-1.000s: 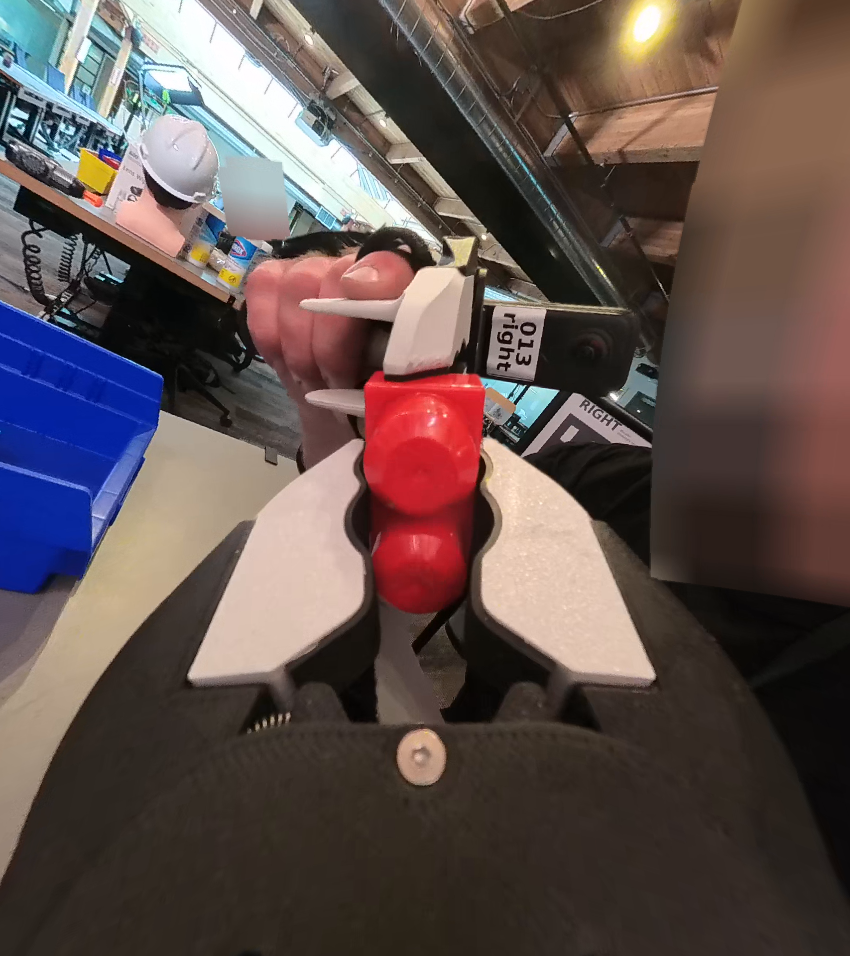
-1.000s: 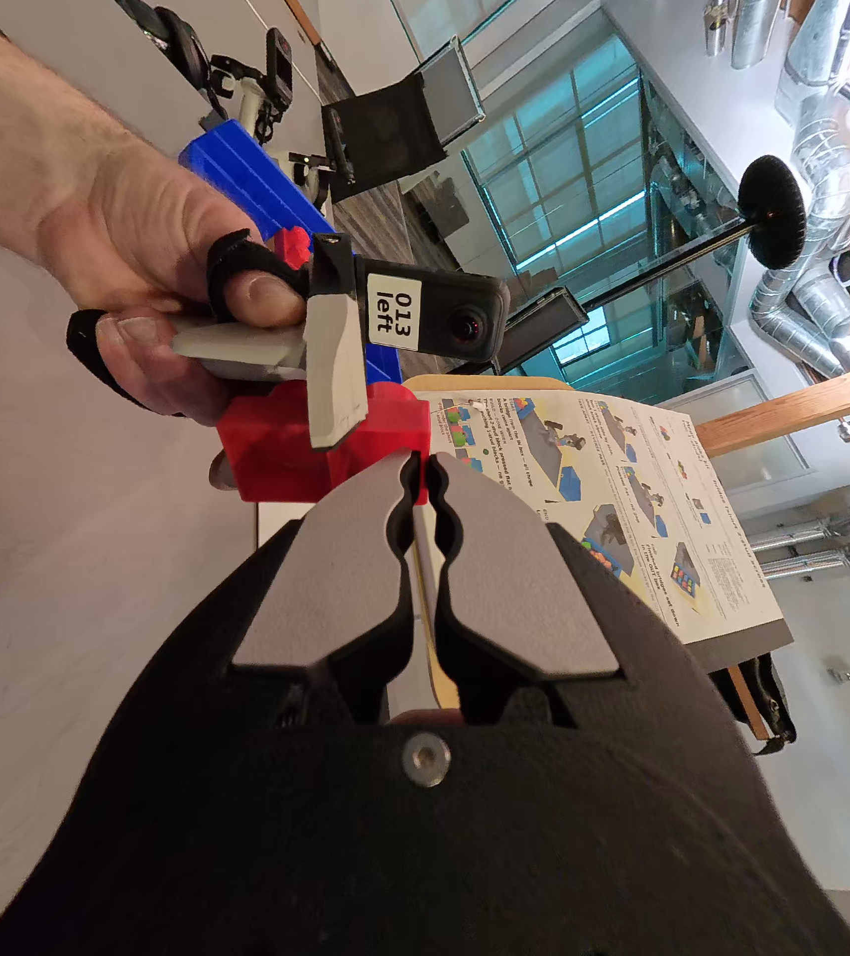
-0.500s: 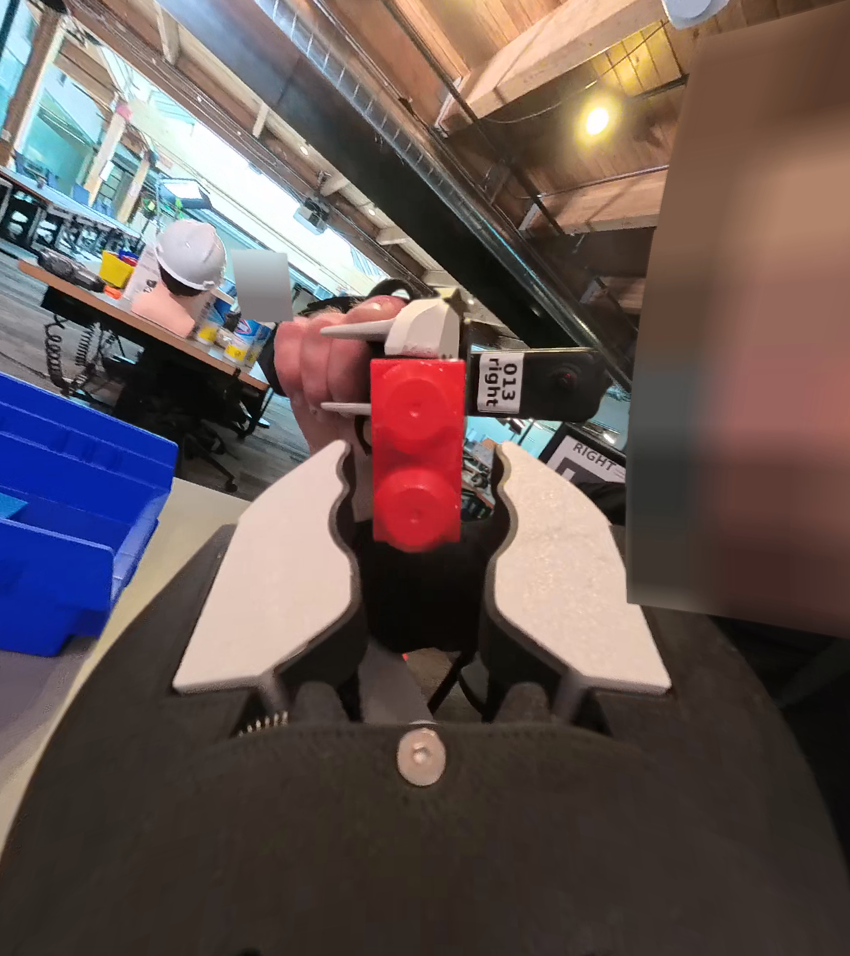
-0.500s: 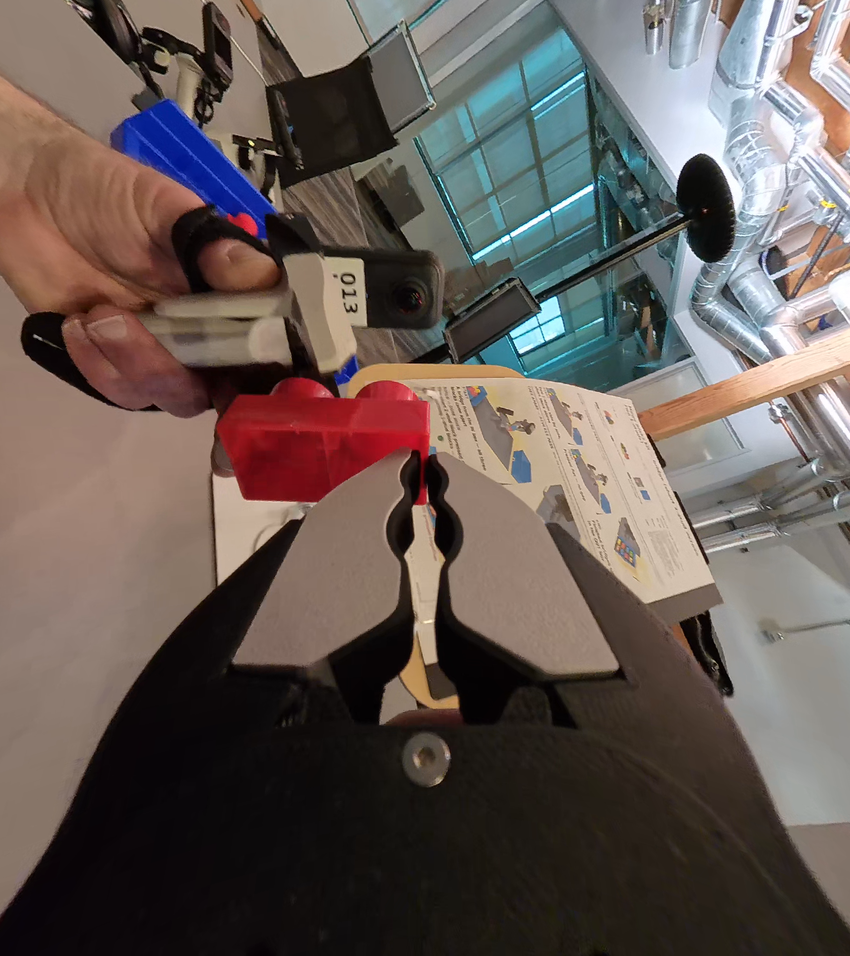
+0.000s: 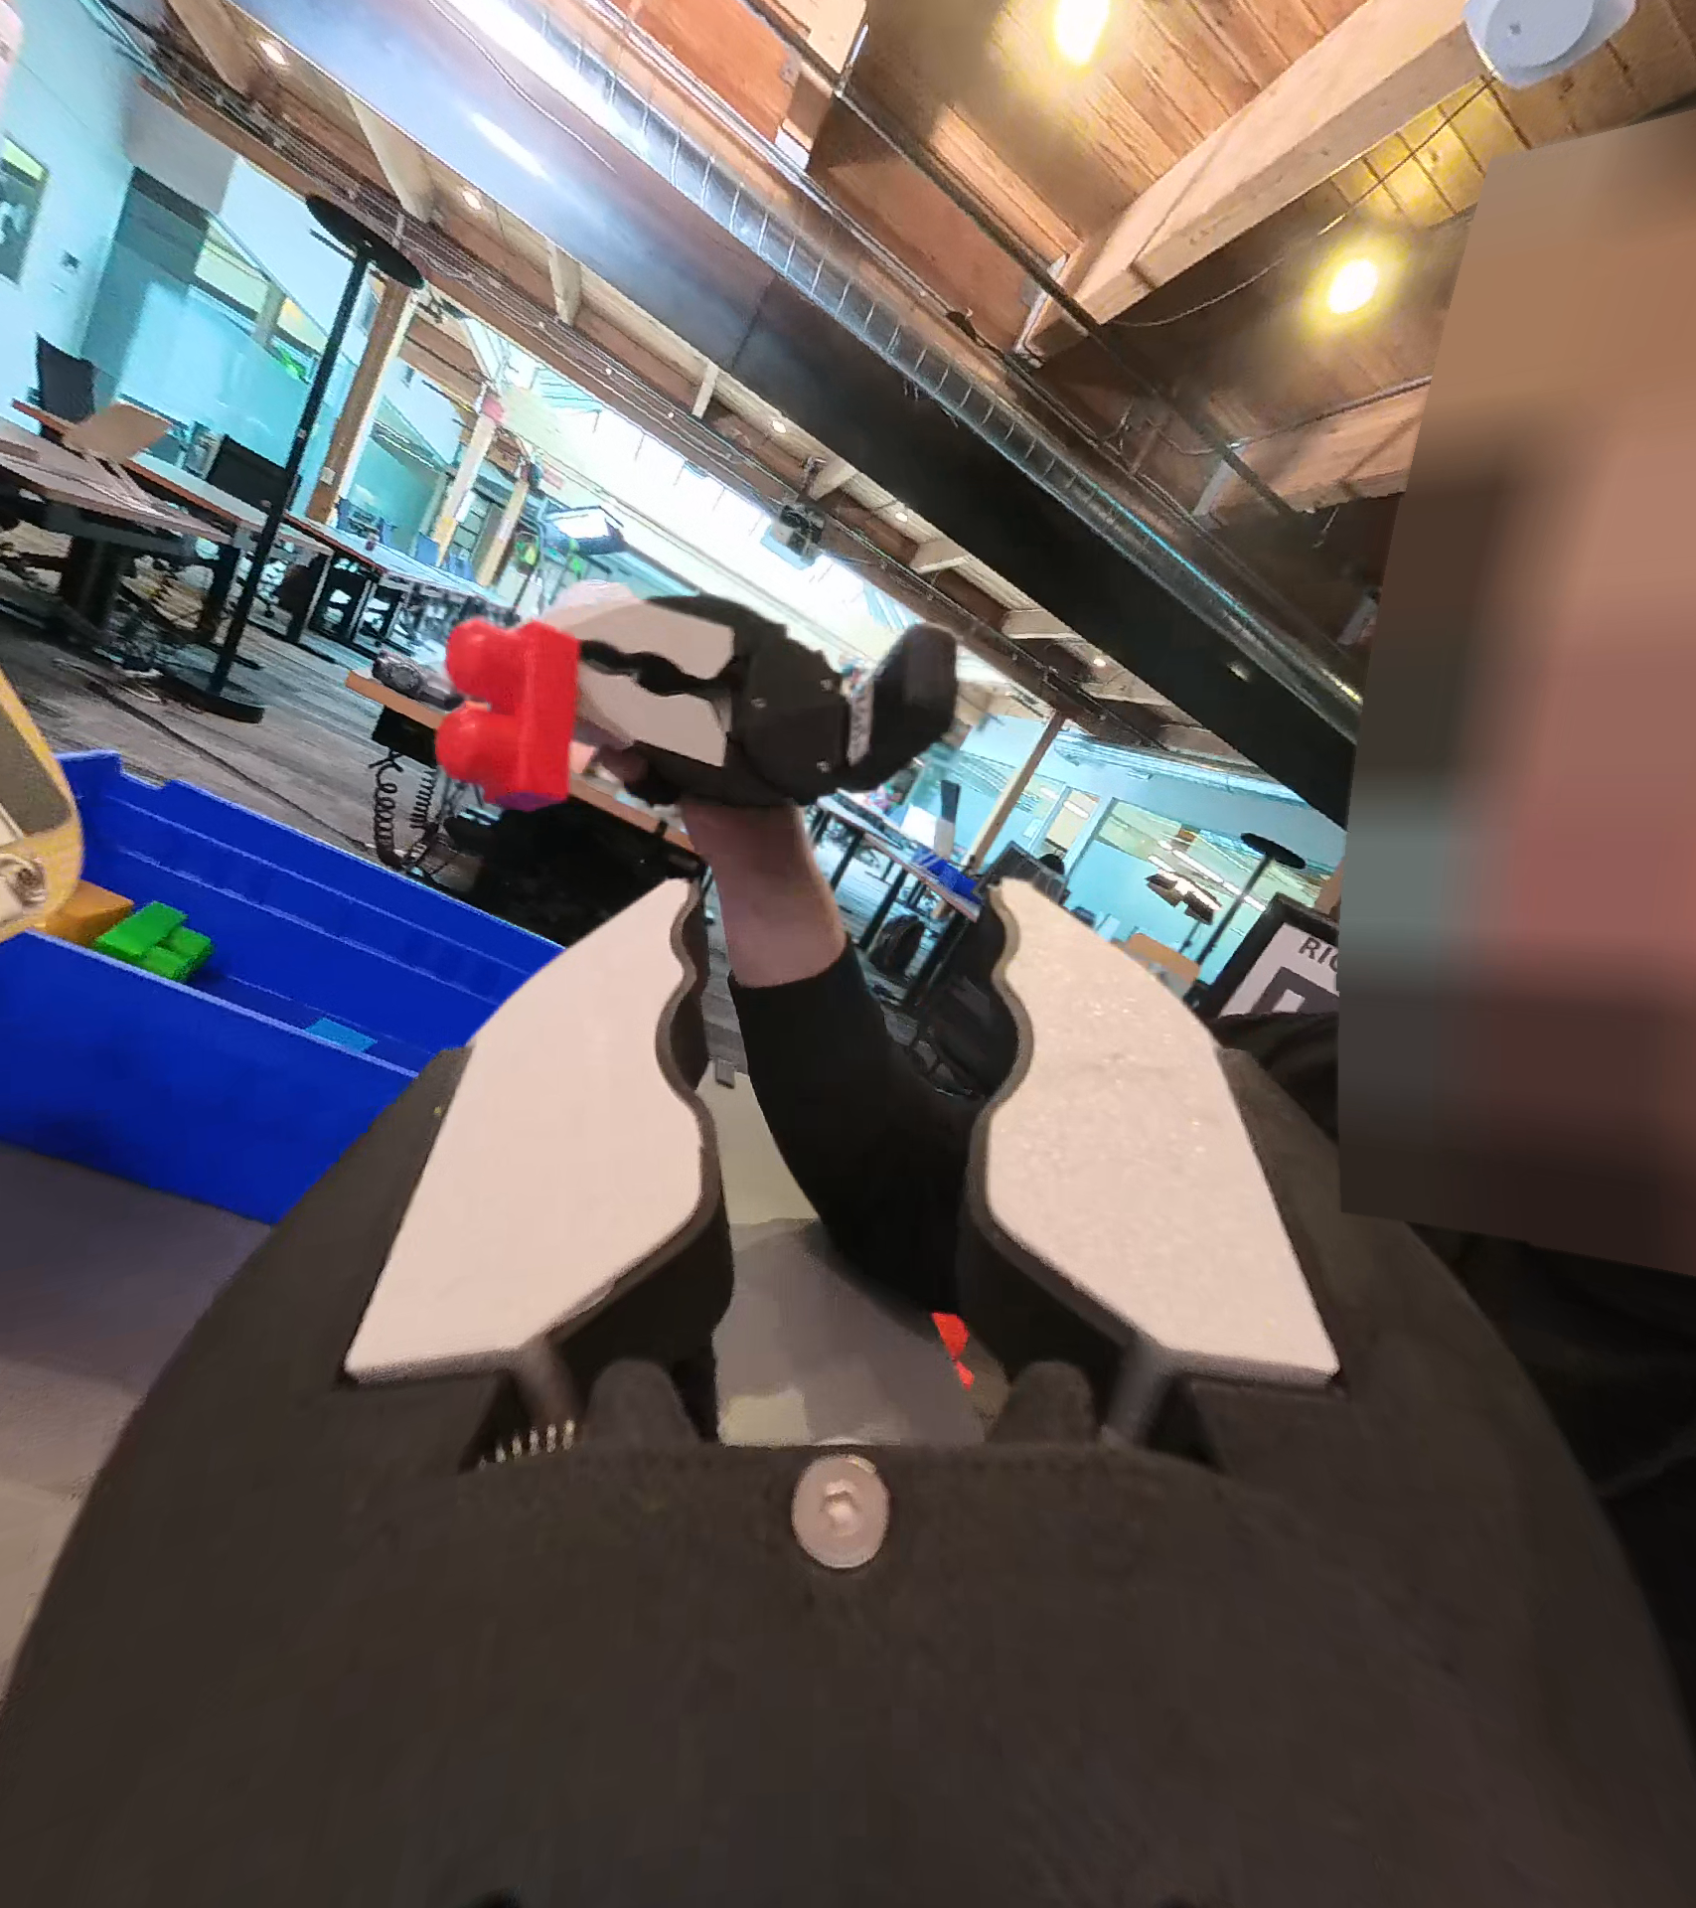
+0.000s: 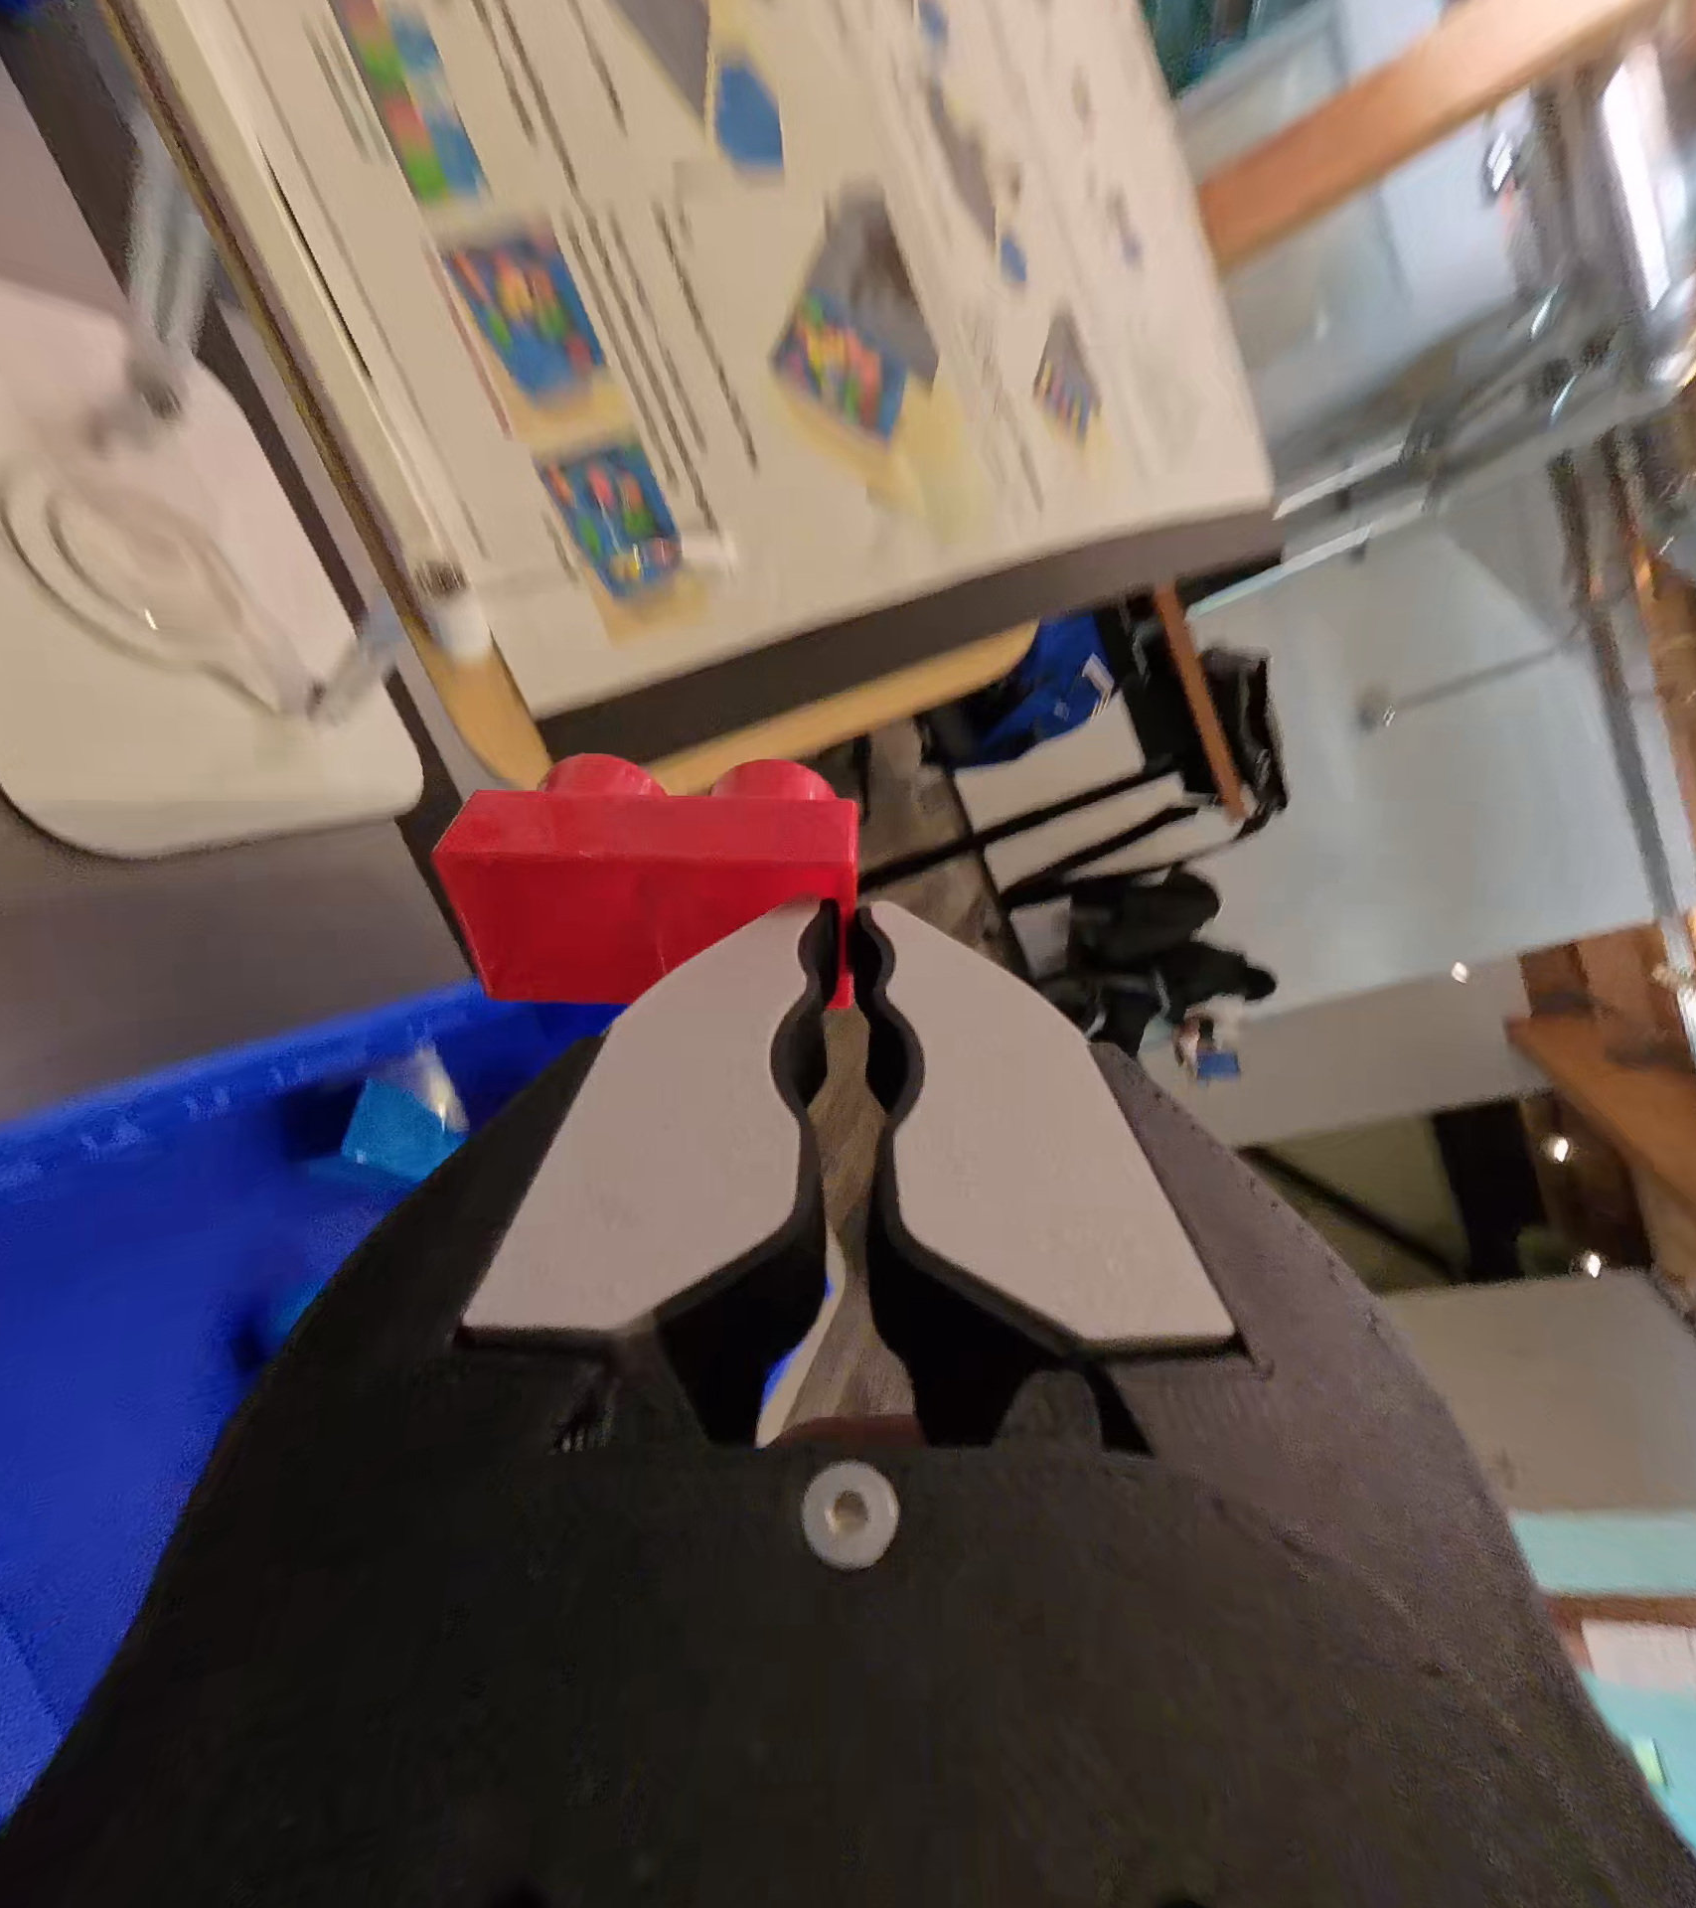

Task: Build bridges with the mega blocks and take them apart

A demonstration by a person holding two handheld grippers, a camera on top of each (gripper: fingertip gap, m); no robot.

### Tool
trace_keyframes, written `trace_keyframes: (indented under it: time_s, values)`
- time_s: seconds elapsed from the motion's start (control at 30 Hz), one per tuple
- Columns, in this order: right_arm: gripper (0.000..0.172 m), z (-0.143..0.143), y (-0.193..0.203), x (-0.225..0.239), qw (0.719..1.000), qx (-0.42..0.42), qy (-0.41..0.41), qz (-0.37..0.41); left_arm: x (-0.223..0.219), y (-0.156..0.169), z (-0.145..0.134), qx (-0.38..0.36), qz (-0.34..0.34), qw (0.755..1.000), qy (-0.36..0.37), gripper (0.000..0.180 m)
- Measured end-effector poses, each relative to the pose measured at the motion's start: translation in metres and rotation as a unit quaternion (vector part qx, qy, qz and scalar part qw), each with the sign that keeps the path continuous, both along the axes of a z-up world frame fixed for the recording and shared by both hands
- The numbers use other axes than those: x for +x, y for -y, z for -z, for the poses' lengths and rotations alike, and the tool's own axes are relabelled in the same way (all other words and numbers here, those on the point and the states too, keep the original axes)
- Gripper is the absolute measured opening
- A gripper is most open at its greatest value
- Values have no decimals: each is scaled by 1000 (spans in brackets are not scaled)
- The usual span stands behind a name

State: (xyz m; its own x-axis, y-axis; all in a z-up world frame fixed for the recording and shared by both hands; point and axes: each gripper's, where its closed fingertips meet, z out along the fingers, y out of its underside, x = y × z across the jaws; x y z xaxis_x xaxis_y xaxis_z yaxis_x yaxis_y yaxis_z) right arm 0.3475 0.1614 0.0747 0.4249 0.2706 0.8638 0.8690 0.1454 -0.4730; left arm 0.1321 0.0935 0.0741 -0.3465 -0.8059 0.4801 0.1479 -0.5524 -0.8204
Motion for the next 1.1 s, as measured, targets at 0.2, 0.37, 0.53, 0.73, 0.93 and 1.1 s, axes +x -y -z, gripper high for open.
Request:
trace_keyframes:
  time_s: [0.2,0.37,0.53,0.73,0.93,1.1]
  values:
    - [3,66,-40,56,989,-113,24,88,-13,-6,-6,19,-25,999,-8,47]
    - [3,114,-54,78,970,-196,47,133,-25,-12,-10,29,-46,998,-13,46]
    - [32,151,-58,98,939,-284,14,194,-40,-20,-17,35,-70,997,-12,45]
    - [47,139,-58,109,938,-264,1,226,-58,-25,-25,50,-101,993,-15,44]
    - [43,119,-54,106,944,-238,-7,227,-74,-27,-34,66,-126,990,-17,44]
    - [36,100,-48,94,954,-210,-4,215,-99,-35,-39,95,-178,978,-48,45]
